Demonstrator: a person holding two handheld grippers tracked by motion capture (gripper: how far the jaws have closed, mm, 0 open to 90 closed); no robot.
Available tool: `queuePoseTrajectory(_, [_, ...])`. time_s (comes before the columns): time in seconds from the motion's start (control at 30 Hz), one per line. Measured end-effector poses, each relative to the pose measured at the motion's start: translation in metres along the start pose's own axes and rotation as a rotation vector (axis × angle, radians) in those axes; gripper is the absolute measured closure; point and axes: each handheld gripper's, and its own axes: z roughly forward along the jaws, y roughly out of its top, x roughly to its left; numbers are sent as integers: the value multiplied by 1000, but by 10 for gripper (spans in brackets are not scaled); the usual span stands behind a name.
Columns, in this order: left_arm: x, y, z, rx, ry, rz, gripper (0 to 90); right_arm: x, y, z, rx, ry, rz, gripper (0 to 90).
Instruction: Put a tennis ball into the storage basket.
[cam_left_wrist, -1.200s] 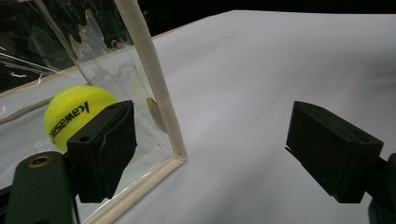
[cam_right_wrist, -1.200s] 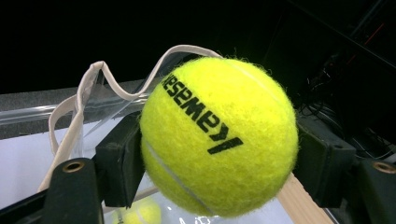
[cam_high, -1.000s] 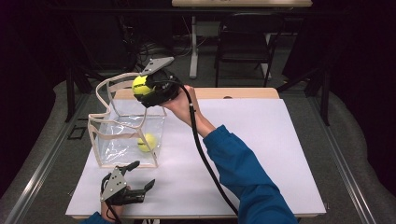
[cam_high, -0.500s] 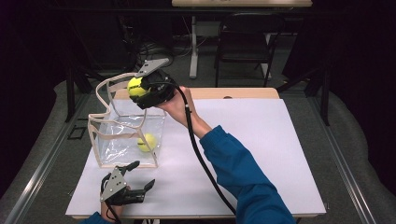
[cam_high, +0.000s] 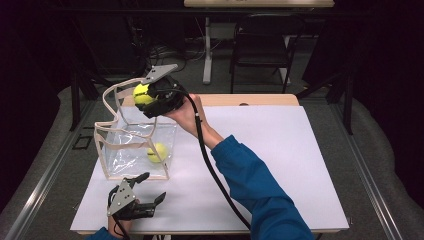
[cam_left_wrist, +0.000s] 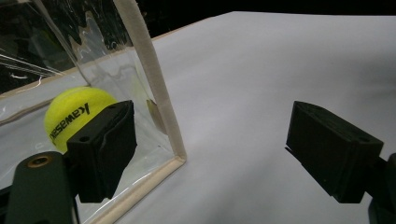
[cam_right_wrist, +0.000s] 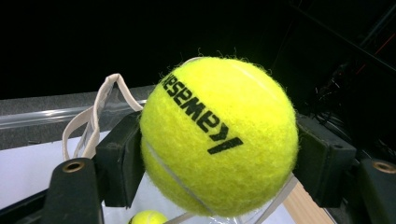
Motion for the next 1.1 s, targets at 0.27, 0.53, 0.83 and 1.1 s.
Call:
queuePoseTrajectory(0.27, [0,0,0,0,0,0,161,2,-1,5,2,5,3,264])
queuePoseTrajectory(0.53, [0,0,0,-1,-1,0,161,5,-2,13,23,13,3,263])
queuePoseTrajectory(0.83, [0,0,0,0,0,2,161,8,-5,20,47,24,0,263])
queuePoseTrajectory(1.1, [0,0,0,-1,0,1,161,9,-6,26,68,32,3,263])
